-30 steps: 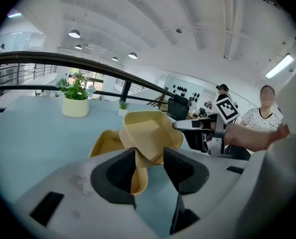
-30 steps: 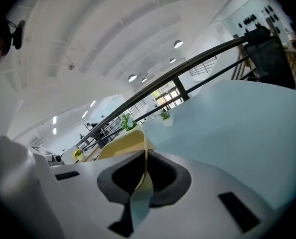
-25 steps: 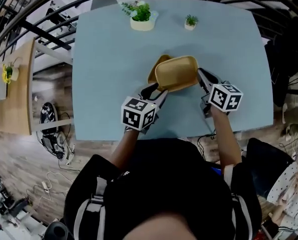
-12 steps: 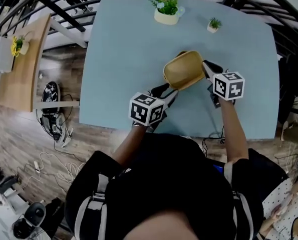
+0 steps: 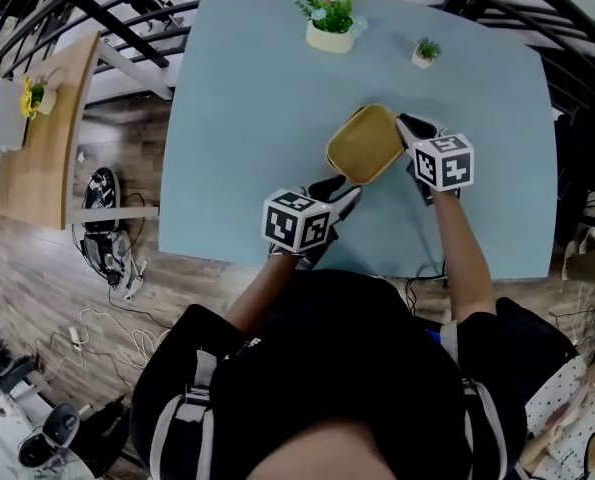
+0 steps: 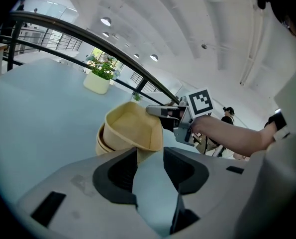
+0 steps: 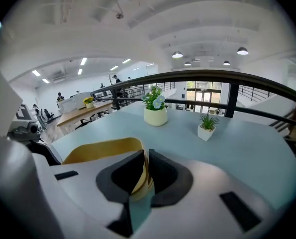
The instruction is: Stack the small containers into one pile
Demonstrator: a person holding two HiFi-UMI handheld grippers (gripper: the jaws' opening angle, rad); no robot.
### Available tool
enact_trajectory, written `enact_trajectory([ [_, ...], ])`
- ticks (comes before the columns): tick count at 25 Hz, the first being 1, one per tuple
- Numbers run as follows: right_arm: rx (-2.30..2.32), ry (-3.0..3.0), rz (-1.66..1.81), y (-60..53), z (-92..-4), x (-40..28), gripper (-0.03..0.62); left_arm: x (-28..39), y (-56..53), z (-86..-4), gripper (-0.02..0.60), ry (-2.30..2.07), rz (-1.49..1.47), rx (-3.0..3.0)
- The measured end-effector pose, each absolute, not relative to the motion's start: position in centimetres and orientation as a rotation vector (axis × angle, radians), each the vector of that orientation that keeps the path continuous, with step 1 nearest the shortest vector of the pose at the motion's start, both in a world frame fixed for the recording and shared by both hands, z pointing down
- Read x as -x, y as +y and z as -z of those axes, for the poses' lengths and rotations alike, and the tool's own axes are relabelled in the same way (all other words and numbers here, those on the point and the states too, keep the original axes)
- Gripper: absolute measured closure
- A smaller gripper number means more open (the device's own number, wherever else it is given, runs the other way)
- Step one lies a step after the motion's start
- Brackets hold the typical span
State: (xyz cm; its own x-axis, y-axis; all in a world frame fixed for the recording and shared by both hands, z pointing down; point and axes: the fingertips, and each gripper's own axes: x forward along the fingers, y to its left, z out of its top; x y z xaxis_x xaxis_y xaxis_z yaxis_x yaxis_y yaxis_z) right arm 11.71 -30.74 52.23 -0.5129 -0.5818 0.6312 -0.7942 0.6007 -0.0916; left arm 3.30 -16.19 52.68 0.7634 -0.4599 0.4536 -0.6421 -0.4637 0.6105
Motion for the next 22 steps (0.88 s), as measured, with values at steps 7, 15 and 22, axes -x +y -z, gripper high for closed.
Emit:
enact_trajectory([
  [7, -1.075, -2.303, -0.459, -31.5, -52.9, -10.0, 0.551, -2.9, -16.2, -53.1, 0.422, -0.8, -0.29, -2.122],
  [15, -1.126, -2.323, -0.441, -32.0, -52.7, -10.2, 0.542, -3.4, -16.3, -53.3, 0.422, -0.777, -0.298, -2.114],
  [22, -1.149, -2.352, -0.371, -32.6, -52.9, -9.9, 0.553, -3.4, -16.9, -54.0, 0.422, -0.802, -0.333, -2.112],
])
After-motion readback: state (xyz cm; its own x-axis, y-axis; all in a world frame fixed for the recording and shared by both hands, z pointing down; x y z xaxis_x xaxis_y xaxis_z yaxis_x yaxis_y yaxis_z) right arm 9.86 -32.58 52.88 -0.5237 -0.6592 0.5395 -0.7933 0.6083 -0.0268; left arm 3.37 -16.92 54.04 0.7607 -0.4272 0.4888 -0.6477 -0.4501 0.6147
